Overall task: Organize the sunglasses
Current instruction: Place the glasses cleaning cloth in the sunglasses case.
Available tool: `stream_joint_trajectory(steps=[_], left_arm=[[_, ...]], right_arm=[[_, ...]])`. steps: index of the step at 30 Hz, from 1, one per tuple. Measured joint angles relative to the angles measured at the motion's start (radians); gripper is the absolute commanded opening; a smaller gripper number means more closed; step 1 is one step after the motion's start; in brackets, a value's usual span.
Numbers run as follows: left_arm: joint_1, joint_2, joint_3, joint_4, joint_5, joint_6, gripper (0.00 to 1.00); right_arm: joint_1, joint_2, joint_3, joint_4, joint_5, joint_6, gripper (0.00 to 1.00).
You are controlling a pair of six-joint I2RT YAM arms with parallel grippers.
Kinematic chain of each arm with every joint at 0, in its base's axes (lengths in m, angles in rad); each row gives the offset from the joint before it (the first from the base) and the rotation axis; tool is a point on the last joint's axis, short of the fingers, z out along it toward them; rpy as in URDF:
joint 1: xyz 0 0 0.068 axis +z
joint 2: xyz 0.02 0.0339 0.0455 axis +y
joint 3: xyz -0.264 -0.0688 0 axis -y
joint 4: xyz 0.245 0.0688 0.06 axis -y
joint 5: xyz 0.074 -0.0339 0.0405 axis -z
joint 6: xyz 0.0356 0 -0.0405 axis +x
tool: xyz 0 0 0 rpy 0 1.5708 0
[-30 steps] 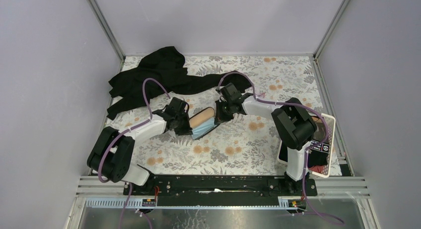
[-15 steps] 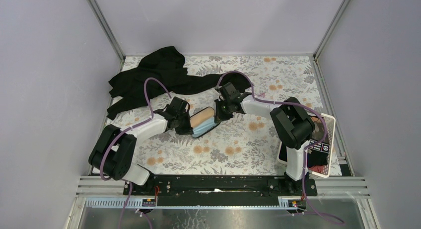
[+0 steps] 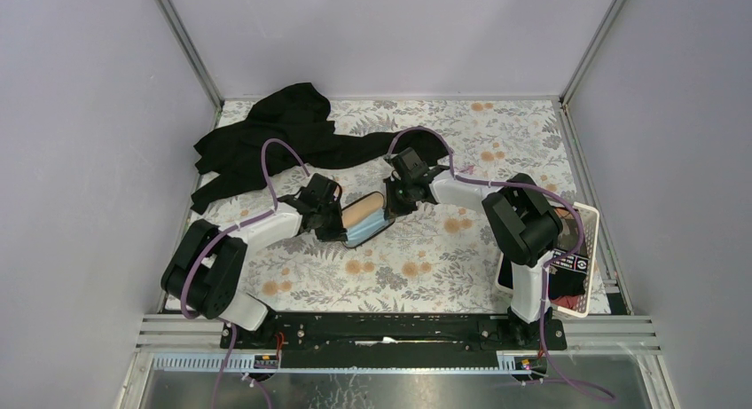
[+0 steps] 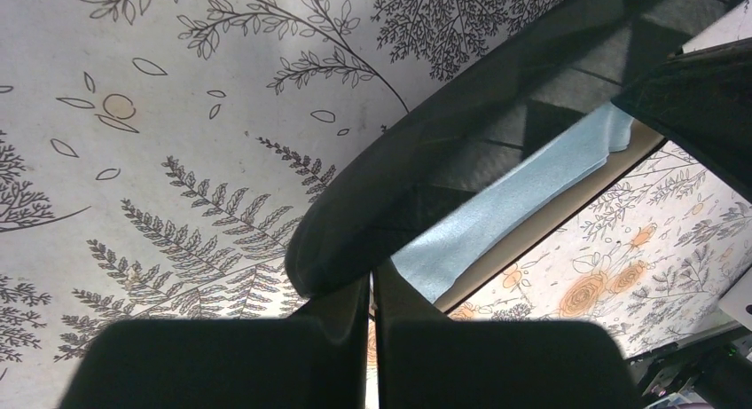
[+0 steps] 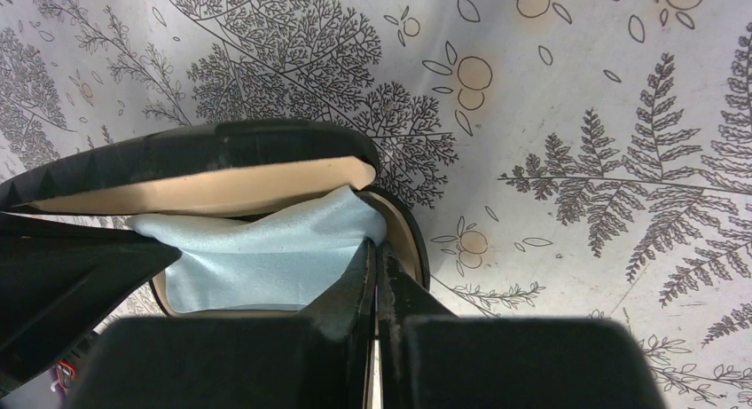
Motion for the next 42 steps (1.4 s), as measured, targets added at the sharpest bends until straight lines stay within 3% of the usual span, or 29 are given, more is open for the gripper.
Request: stream_joint_trajectory(steps=[3, 7, 15, 26, 38, 42], left_arm=[[-0.002, -0.001, 0.000, 0.000, -0.013, -0.001, 0.00], [-0.010, -0.014, 0.000, -0.003, -0.041, -0.003, 0.16], [-0.020, -0.043, 0.002, -0.014, -0.064, -0.014, 0.28], [-0.026, -0.066, 0.049, -0.082, -0.111, -0.011, 0.31], [-0.026, -0.108, 0.076, -0.122, -0.135, -0.007, 0.31], [-0.035, -0.124, 0.095, -0.155, -0.162, -0.007, 0.32]], right_arm=[[0.000, 0.000, -0.005, 0.001, -0.001, 0.001, 0.00], [0.000, 0.000, -0.011, 0.006, -0.001, 0.002, 0.01], [0.001, -0.014, -0.039, 0.036, -0.003, 0.016, 0.30], [0.001, -0.063, -0.068, 0.033, 0.038, 0.020, 0.40], [0.000, -0.168, -0.068, 0.024, 0.068, 0.026, 0.59], [-0.002, -0.214, -0.068, 0.004, 0.159, 0.029, 0.68]])
